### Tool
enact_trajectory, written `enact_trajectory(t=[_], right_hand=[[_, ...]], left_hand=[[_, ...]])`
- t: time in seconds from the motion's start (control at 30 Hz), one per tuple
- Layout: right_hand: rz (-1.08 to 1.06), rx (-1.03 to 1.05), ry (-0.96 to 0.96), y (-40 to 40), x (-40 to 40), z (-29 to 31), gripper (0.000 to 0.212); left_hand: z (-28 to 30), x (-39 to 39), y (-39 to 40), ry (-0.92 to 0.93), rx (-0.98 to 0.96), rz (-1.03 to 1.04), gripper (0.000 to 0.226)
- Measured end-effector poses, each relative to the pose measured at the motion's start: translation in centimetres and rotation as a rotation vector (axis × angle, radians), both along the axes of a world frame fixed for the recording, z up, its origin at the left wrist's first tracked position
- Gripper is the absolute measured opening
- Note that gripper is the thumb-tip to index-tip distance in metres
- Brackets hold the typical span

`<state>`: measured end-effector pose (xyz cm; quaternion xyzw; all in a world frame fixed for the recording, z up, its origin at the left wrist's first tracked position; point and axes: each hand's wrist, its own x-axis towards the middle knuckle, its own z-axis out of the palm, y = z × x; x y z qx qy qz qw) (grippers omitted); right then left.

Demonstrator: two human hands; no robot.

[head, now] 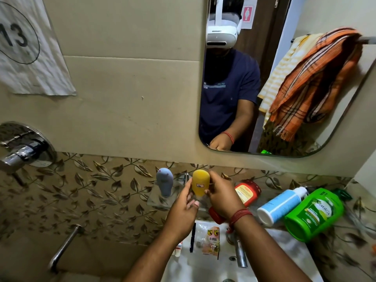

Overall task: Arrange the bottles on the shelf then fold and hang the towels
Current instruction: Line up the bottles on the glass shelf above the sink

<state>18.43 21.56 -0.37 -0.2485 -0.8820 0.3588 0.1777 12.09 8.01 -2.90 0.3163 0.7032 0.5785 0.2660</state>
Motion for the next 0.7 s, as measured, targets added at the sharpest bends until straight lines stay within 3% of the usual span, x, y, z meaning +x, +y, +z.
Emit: enact_trajectory(t=[0.5, 0.6, 0.7], right_hand=[[0.034, 0.059, -0.077, 0.2, 0.3, 1.1, 0.048], [-0.045, 0.058, 0.061, 0.3, 1.7, 2.4, 0.051], [-0.202, 0.165, 0.172, -0.1, 4.4, 2.7, 0.037]], left_hand=[[0.0, 0.7, 0.4, -0.012, 0.032, 0.075, 0.067], [-0.5, 0.8, -0.1, -0.025, 0.06, 0.144, 0.06], [-1.4, 1.2, -0.6, 0.096, 0.04, 0.19, 0.041]])
